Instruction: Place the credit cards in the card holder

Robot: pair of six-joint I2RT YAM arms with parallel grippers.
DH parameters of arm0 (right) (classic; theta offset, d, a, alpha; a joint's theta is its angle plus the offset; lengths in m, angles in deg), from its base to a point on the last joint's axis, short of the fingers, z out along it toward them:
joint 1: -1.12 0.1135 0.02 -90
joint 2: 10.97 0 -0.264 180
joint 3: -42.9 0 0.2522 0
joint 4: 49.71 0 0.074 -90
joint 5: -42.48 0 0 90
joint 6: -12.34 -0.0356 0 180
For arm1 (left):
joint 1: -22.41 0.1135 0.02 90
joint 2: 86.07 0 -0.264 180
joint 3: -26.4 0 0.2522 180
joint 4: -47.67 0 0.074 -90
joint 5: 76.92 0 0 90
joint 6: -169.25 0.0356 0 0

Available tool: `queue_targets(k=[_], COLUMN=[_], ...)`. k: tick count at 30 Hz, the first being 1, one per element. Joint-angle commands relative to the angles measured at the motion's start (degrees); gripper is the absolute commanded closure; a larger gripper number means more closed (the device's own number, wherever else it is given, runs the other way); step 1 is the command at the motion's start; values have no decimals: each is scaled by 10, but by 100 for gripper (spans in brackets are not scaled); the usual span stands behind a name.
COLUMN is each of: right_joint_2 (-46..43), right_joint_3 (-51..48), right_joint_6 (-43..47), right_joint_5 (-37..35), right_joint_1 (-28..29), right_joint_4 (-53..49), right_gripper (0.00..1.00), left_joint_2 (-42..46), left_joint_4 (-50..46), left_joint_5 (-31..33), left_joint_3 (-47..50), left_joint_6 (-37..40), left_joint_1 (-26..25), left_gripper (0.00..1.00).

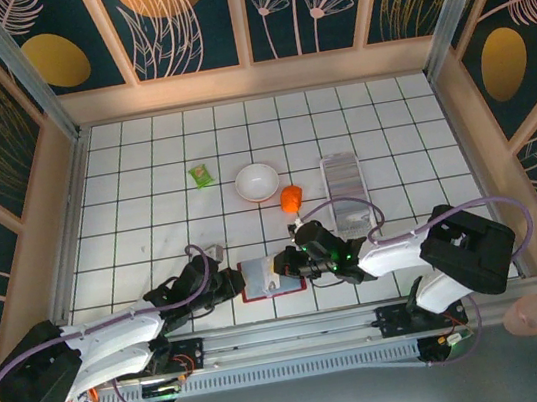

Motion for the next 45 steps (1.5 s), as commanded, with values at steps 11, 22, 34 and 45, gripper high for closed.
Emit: queue_targets(k=[11, 22, 34, 45], right_joint_2=[18, -5, -16, -32], right_joint_3=[15, 7, -3, -9], right_joint_6=[-12, -24, -31, -65], right_joint_5=[25, 11, 10, -42], right_joint_1=[16, 16, 22, 34], right_joint_4=[-7, -34, -25, -63], right_gripper=[100, 100, 100, 100], left_joint_2=[-4, 4, 20, 16], left_joint_4=[8, 4, 4, 9], left_joint_5=[5, 7, 9, 8], left_joint_3=[12, 16, 27, 29], left_joint_6=[-6, -6, -13, -13], left_joint_1=[0, 0, 0, 0], left_gripper=[91, 91, 92, 92])
